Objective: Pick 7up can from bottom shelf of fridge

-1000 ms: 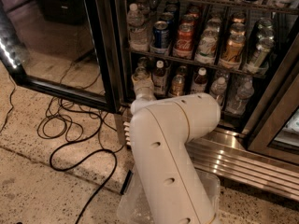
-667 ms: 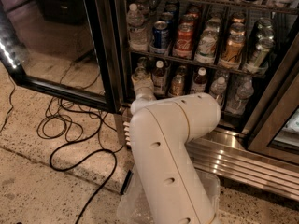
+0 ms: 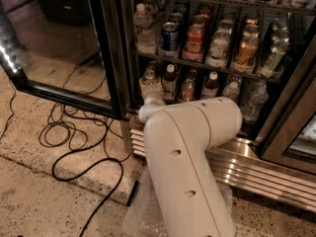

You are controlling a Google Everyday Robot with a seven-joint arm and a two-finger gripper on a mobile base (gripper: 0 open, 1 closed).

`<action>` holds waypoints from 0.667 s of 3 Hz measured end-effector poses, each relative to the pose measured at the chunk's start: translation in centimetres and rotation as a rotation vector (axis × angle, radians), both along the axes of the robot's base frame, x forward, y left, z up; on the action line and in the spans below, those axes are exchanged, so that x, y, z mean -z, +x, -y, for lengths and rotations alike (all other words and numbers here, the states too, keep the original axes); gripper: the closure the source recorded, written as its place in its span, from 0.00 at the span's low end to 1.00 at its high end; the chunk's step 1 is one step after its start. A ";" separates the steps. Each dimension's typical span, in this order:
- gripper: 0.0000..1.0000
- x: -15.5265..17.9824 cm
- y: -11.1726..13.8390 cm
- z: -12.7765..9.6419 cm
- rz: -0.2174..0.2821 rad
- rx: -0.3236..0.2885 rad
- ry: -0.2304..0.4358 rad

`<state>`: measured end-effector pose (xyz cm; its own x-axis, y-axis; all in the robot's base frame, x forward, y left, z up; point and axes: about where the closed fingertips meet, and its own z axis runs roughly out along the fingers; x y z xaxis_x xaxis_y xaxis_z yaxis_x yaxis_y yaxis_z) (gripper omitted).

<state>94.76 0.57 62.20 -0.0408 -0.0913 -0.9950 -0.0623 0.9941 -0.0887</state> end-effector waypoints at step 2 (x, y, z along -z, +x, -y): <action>1.00 -0.2 -0.1 0.1 -0.004 -0.001 0.013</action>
Offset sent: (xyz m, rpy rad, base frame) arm -0.0466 -0.0080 0.0259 0.1754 0.0612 0.0188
